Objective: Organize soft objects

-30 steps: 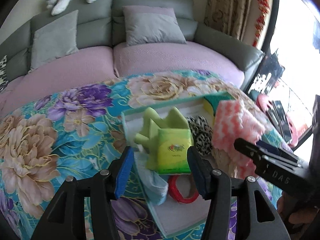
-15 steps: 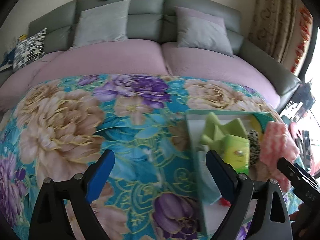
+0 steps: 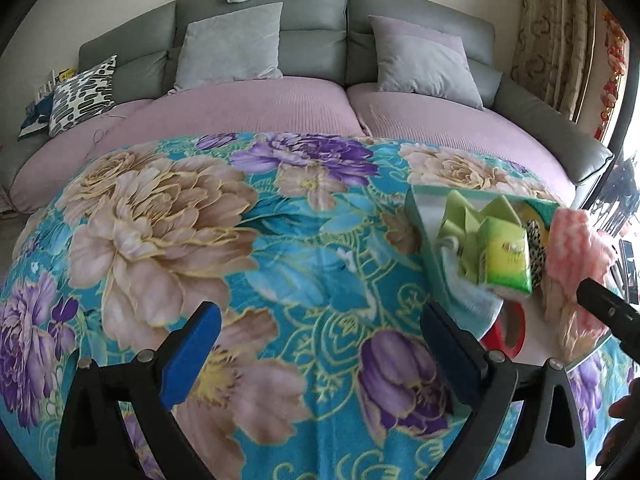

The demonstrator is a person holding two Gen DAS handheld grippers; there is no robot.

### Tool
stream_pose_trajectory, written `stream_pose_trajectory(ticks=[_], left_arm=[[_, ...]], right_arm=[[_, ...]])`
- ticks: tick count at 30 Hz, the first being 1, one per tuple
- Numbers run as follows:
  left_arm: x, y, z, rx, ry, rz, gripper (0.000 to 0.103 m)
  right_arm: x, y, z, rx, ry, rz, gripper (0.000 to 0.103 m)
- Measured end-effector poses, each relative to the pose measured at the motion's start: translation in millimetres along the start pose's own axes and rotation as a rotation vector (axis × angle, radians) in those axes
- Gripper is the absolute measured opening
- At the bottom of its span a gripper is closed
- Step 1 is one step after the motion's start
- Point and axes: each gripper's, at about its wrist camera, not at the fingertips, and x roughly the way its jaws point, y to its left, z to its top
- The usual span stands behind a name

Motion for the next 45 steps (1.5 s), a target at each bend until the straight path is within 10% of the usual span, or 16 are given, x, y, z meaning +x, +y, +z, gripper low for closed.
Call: stream_pose_trajectory(ticks=[45], left_arm=[[-8.8, 17.6, -44.1, -0.028, 0.015, 0.072, 0.1]], right_arm=[[9.1, 9.5, -62.3, -0.085, 0.094, -0.018, 0.103]])
